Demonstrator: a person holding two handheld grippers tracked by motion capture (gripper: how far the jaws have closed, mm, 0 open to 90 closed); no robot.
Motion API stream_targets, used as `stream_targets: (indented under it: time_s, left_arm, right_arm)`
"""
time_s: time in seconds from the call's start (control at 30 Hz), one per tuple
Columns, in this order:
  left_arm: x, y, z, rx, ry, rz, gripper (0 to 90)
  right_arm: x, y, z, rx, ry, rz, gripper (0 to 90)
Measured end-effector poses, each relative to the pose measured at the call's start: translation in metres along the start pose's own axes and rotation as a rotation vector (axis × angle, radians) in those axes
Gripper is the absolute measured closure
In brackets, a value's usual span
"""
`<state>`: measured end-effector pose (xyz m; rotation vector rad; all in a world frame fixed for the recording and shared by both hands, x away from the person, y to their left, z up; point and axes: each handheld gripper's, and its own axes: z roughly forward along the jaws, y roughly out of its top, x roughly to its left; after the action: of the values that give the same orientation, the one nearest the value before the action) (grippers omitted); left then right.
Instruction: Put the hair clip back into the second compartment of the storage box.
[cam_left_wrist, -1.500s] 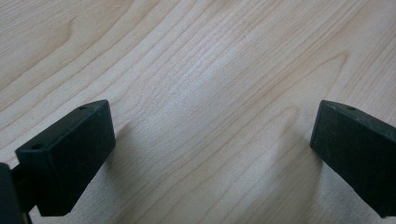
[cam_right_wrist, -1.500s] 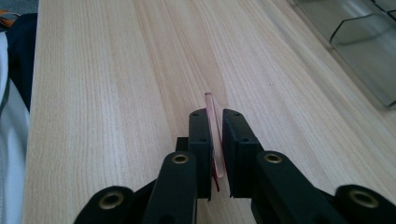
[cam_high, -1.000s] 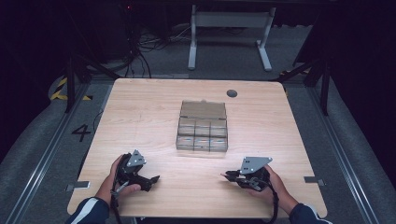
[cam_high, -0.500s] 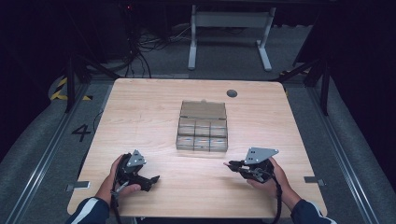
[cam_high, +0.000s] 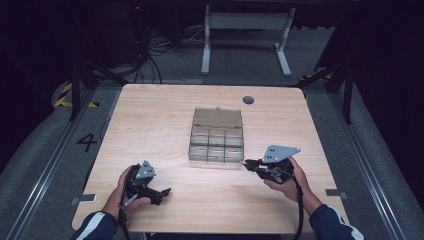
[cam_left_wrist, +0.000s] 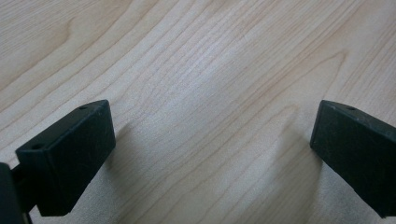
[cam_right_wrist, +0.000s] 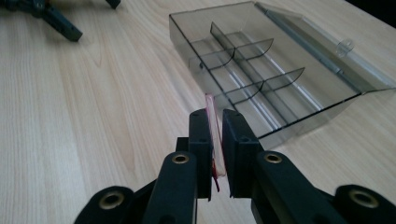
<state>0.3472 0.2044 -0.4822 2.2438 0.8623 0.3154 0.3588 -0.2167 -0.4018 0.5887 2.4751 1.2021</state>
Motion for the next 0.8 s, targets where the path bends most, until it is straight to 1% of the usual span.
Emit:
stream_targets:
  time_s: [0.1,0.13,0.27,0.3,0.53,0.6,0.63,0.73,0.8]
  left_arm:
    - [0.0,0.0,0.0,0.0,0.0,0.0,0.6]
    - [0.0,0.0,0.0,0.0,0.0,0.0,0.6]
    - [0.0,0.0,0.0,0.0,0.0,0.0,0.6]
    - [0.0,0.0,0.0,0.0,0.0,0.0,0.6]
    - [0.0,0.0,0.0,0.0,-0.001,0.001,0.6]
    - [0.0,0.0,0.0,0.0,-0.001,0.001,0.5]
    - [0.0,0.0,0.0,0.0,-0.001,0.001,0.6]
    - [0.0,0.0,0.0,0.0,-0.001,0.001,0.5]
    - [0.0,0.0,0.0,0.0,-0.002,0.001,0.6]
  right_arm:
    - [-0.003,0.005,0.001,0.0,-0.01,-0.001,83.5]
    - [-0.006,0.012,0.003,-0.01,-0.014,-0.003,83.5]
    - [-0.009,0.021,0.009,-0.011,-0.017,-0.003,83.5]
    - [-0.011,0.027,0.013,-0.013,-0.021,-0.007,83.6]
    - [-0.017,0.048,0.033,-0.003,-0.011,-0.011,83.6]
    - [-0.019,0.052,0.038,0.005,-0.014,-0.019,83.5]
    - [-0.019,0.052,0.038,0.005,-0.014,-0.019,83.5]
    - [-0.022,0.059,0.047,0.013,-0.019,-0.018,83.5]
    - [-0.024,0.063,0.052,0.015,-0.015,-0.013,83.6]
